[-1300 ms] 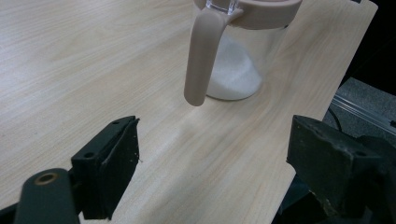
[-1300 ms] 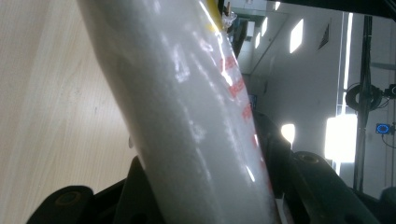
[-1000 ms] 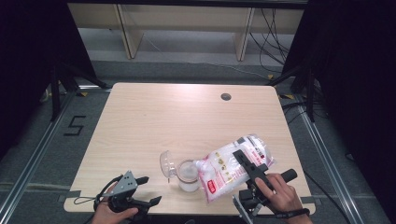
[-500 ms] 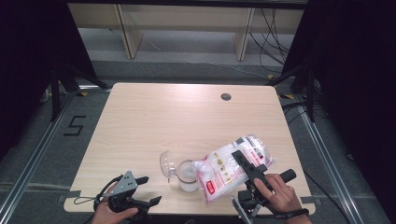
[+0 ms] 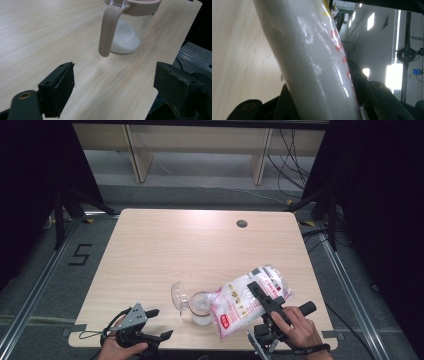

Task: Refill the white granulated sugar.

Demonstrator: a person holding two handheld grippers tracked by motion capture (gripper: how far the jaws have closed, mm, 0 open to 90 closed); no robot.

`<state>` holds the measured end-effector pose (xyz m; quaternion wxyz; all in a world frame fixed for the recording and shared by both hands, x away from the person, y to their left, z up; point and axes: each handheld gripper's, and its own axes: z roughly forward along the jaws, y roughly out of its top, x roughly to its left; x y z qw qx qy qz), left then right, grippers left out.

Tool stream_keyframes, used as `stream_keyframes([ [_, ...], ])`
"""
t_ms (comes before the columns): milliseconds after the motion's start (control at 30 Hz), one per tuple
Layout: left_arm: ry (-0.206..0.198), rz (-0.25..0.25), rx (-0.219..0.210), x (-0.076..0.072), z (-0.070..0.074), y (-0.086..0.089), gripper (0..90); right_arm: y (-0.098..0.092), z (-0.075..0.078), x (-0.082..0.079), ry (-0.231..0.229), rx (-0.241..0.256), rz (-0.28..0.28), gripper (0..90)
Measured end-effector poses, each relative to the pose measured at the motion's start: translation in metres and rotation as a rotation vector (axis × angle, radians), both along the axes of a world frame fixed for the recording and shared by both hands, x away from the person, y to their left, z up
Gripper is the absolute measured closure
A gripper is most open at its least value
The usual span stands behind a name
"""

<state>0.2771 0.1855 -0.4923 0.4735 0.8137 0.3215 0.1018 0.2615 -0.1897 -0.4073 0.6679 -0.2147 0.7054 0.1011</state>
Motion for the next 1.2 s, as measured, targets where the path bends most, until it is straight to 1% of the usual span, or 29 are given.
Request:
stream_keyframes([
  [33, -0.001, 0.0, -0.002, 0.0001, 0.0, -0.0001, 16.6, -0.0009, -0.0025, -0.0003, 0.025, 0.024, -0.017, 63.6],
  [100, -0.004, 0.002, -0.002, 0.0001, 0.0001, 0.0, 16.6, 0.0, -0.0001, 0.0003, 0.003, -0.006, -0.001, 63.6],
  [133, -0.004, 0.0, 0.0, 0.0002, 0.0001, 0.0002, 16.6, -0.0007, -0.0024, -0.0001, 0.021, 0.016, -0.015, 63.6],
  [233, 0.0, -0.003, 0.001, 0.0004, -0.0003, -0.0001, 16.6, -0.0005, -0.0027, 0.0, 0.024, 0.012, -0.017, 63.6],
  [267, 0.0, -0.003, -0.001, 0.0001, -0.0001, -0.0004, 16.6, 0.0003, -0.0008, 0.0002, 0.005, -0.007, -0.003, 63.6],
  [300, 0.0, -0.002, 0.001, 0.0004, -0.0002, -0.0001, 16.6, 0.0003, -0.001, 0.0002, 0.004, -0.007, -0.002, 63.5],
  [333, -0.004, -0.003, 0.023, 0.001, 0.0003, 0.0011, 16.6, 0.0005, -0.0013, 0.0003, 0.005, -0.005, 0.0, 63.6],
  [367, -0.007, -0.003, 0.018, 0.0009, 0.0004, 0.0011, 16.6, -0.0002, -0.0038, -0.0003, 0.024, 0.018, -0.019, 63.6],
  [400, -0.004, 0.003, -0.005, 0.0, 0.0, -0.0003, 16.6, 0.0008, -0.0014, 0.0001, 0.001, -0.009, -0.001, 63.6],
  [433, -0.003, 0.007, -0.012, -0.0002, -0.0001, -0.0007, 16.6, 0.0008, -0.0015, 0.0001, 0.002, -0.008, -0.001, 63.6],
  [467, -0.002, 0.005, -0.011, -0.0001, -0.0001, -0.0006, 16.6, -0.0001, -0.004, -0.0003, 0.026, 0.02, -0.017, 63.6],
  [500, -0.002, 0.004, -0.011, -0.0001, 0.0, -0.0006, 16.6, 0.0, -0.0038, -0.0003, 0.023, 0.017, -0.015, 63.6],
  [533, -0.009, -0.002, 0.025, 0.001, 0.0006, 0.0014, 16.6, 0.001, -0.0015, 0.0001, 0.001, -0.012, 0.0, 63.6],
  [567, -0.007, -0.002, 0.02, 0.001, 0.0002, 0.0012, 16.6, 0.0011, -0.002, -0.0002, 0.012, -0.016, -0.01, 63.6],
  [633, -0.006, -0.003, 0.024, 0.0011, 0.0004, 0.0013, 16.6, 0.0013, -0.0027, -0.0005, 0.011, -0.027, -0.015, 63.7],
  [733, -0.009, -0.003, 0.026, 0.001, 0.0006, 0.0015, 16.6, 0.0022, -0.0027, -0.0004, 0.0, -0.041, -0.005, 63.7],
  [800, -0.003, 0.007, -0.013, -0.0002, -0.0002, -0.0008, 16.6, 0.0029, -0.0038, 0.0, 0.003, -0.038, -0.002, 63.7],
  [867, -0.002, 0.006, -0.01, -0.0002, -0.0001, -0.0006, 16.5, 0.003, -0.0042, 0.0, 0.004, -0.04, 0.0, 63.7],
  [900, -0.011, -0.004, 0.023, 0.001, 0.0006, 0.0015, 16.6, 0.0032, -0.0041, 0.0, 0.005, -0.037, 0.001, 63.7],
  [933, -0.007, -0.003, 0.018, 0.0009, 0.0004, 0.0013, 16.6, 0.0033, -0.0041, -0.0001, 0.005, -0.036, 0.001, 63.7],
  [1100, -0.009, -0.004, 0.023, 0.001, 0.0006, 0.0016, 16.6, 0.0025, -0.0031, -0.0004, 0.004, -0.033, 0.0, 63.8],
  [1133, -0.009, -0.003, 0.025, 0.001, 0.0006, 0.0016, 16.6, 0.0022, -0.0025, -0.0005, 0.002, -0.039, -0.004, 63.8],
  [1167, -0.004, 0.004, -0.006, 0.0, 0.0, -0.0003, 16.6, 0.002, -0.0026, -0.0004, 0.002, -0.039, -0.005, 63.9],
  [1200, -0.003, -0.003, 0.002, 0.0004, 0.0001, 0.0004, 16.6, 0.0018, -0.003, -0.0005, 0.005, -0.035, -0.011, 63.9],
])
